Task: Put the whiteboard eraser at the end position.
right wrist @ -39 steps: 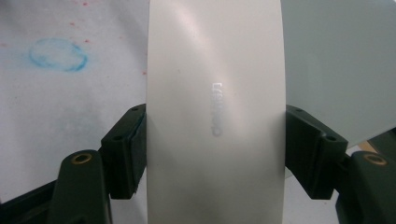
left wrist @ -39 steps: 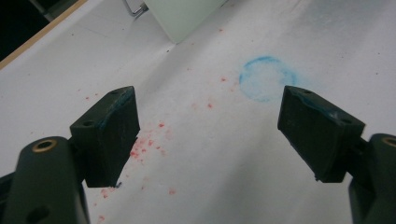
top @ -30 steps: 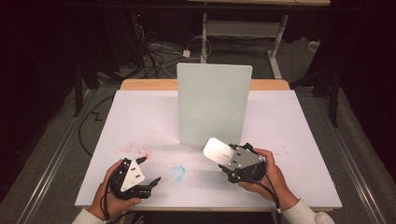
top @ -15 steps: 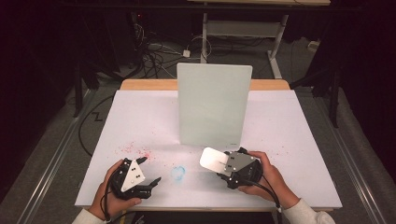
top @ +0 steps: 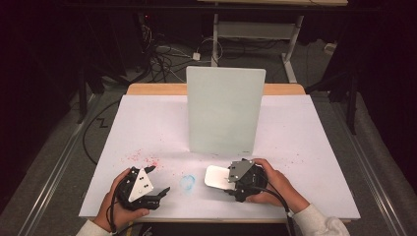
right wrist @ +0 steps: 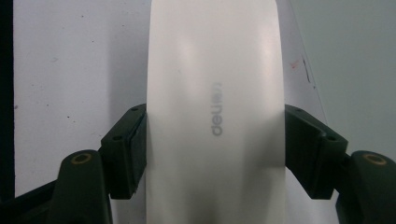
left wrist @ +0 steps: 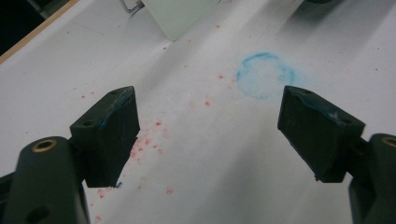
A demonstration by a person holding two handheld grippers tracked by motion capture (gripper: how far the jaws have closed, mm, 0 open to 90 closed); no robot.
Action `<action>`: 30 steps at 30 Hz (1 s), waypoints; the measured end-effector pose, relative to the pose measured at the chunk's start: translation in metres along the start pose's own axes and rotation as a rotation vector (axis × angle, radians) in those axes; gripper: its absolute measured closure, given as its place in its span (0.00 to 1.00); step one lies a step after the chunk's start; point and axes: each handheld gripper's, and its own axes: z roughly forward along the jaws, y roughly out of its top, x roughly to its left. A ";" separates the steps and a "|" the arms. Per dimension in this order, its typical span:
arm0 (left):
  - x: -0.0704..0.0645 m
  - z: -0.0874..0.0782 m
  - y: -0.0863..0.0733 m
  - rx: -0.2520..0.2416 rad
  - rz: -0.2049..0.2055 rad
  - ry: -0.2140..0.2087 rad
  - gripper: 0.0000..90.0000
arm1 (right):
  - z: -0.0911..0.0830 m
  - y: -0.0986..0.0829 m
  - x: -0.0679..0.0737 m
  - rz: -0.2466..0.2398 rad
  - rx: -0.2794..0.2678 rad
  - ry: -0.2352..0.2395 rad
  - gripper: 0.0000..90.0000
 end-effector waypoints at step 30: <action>-0.001 0.001 0.001 0.006 0.004 -0.004 0.22 | -0.007 0.009 0.002 -0.025 -0.070 0.025 0.31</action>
